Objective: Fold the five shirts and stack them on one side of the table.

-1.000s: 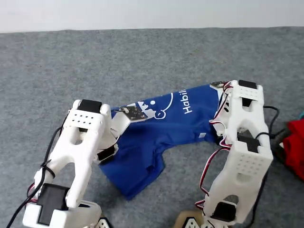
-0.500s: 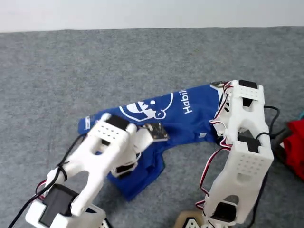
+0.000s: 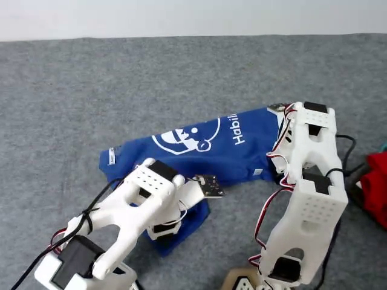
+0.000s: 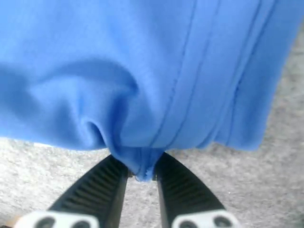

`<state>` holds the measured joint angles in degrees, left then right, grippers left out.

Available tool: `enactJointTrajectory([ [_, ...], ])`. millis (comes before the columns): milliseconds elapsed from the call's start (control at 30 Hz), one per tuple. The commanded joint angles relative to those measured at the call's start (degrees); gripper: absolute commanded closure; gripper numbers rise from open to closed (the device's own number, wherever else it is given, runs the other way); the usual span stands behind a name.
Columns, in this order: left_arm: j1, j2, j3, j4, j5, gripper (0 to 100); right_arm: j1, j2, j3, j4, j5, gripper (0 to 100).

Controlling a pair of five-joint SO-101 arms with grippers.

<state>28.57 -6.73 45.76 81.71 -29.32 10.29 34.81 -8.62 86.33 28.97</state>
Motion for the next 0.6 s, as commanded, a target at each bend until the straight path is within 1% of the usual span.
enactJointTrajectory([
  [0, 0.4, -2.4, 1.4, -3.0, 0.3, 80, -0.7, -2.6, -2.0, -0.6, 0.4, 98.8],
  [133, 0.2, -2.4, 3.9, -6.7, 0.3, 80, -1.1, -2.6, -2.0, -0.7, 0.4, 98.8],
  [300, 0.1, -2.4, 4.1, -7.2, 0.3, 80, -1.2, -2.6, -2.1, -0.7, 0.4, 98.8],
  [567, 0.3, -2.5, 1.5, -5.9, 0.4, 90, -1.0, -2.6, -2.1, -0.7, 0.4, 98.8],
])
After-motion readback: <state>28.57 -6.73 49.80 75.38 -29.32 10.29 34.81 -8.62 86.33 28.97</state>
